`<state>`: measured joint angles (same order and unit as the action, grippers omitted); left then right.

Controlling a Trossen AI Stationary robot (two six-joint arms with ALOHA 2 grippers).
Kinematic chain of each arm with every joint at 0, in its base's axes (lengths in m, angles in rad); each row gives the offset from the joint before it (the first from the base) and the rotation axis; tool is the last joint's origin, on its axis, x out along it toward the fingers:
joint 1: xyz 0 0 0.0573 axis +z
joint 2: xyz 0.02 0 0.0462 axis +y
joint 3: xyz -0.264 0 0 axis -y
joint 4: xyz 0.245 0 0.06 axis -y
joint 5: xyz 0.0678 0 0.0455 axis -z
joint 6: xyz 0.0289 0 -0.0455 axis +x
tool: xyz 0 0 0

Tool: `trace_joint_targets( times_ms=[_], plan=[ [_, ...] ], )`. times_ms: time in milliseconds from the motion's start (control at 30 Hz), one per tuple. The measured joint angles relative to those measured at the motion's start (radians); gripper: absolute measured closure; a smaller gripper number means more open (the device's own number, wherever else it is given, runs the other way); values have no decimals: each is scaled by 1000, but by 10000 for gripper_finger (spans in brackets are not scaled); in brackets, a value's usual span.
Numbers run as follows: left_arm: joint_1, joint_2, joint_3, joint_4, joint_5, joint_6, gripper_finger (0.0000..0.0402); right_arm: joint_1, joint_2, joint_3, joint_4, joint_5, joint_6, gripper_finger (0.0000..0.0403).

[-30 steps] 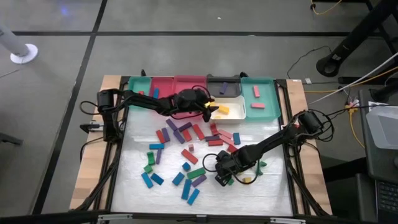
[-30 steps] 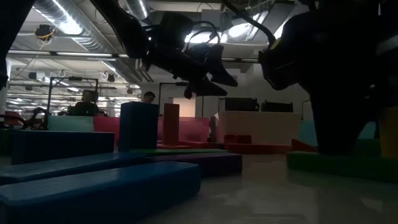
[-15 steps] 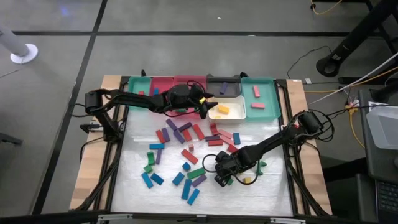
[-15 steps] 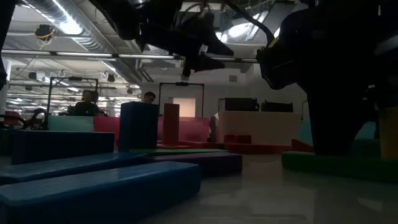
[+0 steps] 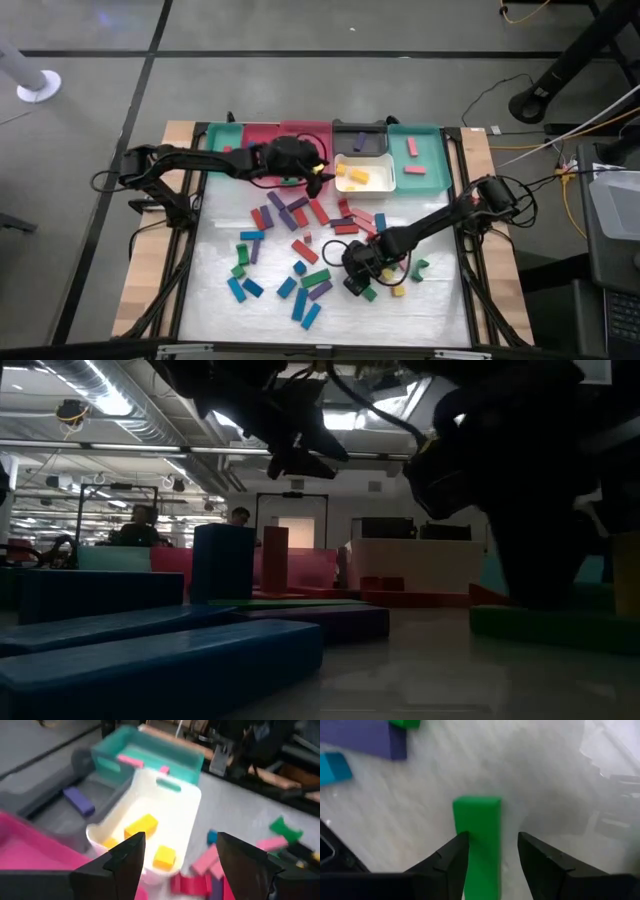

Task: Sort blocks
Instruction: Put the green block into the right pink bin

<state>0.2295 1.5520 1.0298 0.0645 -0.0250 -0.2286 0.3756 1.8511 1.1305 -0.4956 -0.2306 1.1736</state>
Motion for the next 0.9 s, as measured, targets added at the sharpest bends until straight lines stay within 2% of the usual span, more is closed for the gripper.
trace_joint_targets(
  times_ms=[300,467,900],
  plan=[
    [-55,-2,0,-86,0,29,170,6,-22,0,12,15,10,230],
    [-83,-2,0,-91,0,28,170,40,-23,0,61,74,54,230],
    [-125,-1,0,-91,0,27,170,97,-17,1,32,222,106,230]
  ],
)
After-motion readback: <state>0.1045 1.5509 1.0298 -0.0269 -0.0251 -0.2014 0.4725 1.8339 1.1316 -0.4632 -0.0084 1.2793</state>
